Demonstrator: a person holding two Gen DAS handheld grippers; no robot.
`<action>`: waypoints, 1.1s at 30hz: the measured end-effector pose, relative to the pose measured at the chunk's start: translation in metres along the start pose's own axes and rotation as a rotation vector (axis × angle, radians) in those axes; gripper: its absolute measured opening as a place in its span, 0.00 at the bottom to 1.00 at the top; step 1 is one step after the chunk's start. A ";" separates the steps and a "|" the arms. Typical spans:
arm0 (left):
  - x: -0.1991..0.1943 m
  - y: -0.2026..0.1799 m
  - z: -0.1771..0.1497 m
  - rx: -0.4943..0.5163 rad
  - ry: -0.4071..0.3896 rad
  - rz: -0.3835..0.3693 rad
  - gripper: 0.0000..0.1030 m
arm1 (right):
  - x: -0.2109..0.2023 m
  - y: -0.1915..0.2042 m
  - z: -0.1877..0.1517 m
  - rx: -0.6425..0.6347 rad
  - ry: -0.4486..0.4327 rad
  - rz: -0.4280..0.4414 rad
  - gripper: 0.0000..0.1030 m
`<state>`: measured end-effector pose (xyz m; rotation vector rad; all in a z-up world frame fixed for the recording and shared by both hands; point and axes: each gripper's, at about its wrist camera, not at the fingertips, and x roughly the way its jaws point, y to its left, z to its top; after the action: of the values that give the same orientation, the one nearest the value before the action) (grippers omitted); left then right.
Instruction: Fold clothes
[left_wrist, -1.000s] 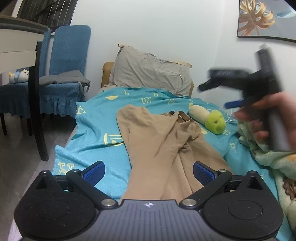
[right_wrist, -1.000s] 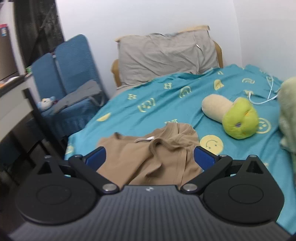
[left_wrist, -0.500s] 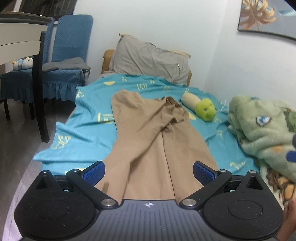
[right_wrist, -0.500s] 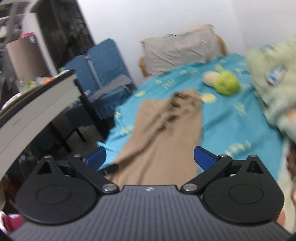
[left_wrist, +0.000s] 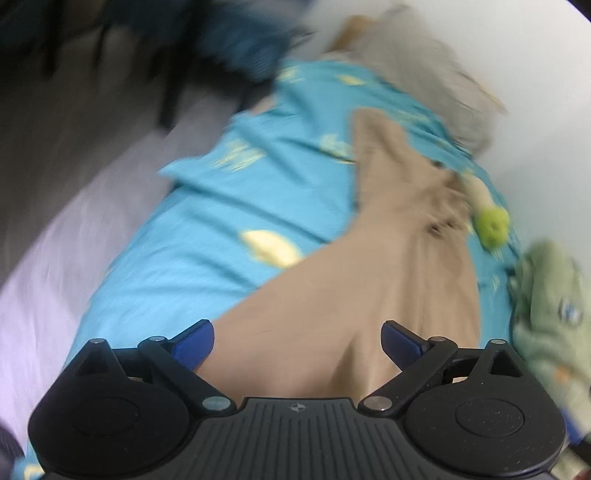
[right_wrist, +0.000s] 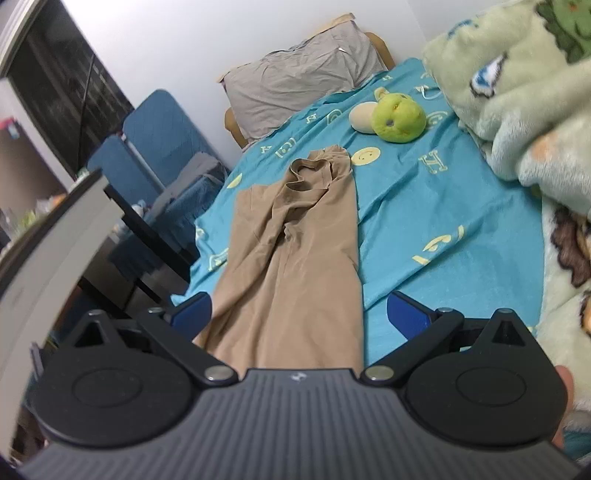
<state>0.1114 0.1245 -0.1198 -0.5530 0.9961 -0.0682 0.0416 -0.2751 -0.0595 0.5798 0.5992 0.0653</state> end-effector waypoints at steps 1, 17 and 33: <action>-0.003 0.009 0.003 -0.036 0.008 0.007 0.95 | 0.002 -0.001 0.000 0.011 0.005 0.003 1.00; -0.016 0.039 -0.007 -0.164 0.155 0.221 0.58 | 0.020 -0.017 -0.001 0.118 0.070 0.015 1.00; -0.097 -0.060 -0.052 0.482 -0.067 0.168 0.00 | 0.025 -0.021 -0.004 0.122 0.102 -0.004 1.00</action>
<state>0.0267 0.0811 -0.0381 -0.0303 0.9164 -0.1348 0.0582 -0.2848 -0.0862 0.6969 0.7073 0.0550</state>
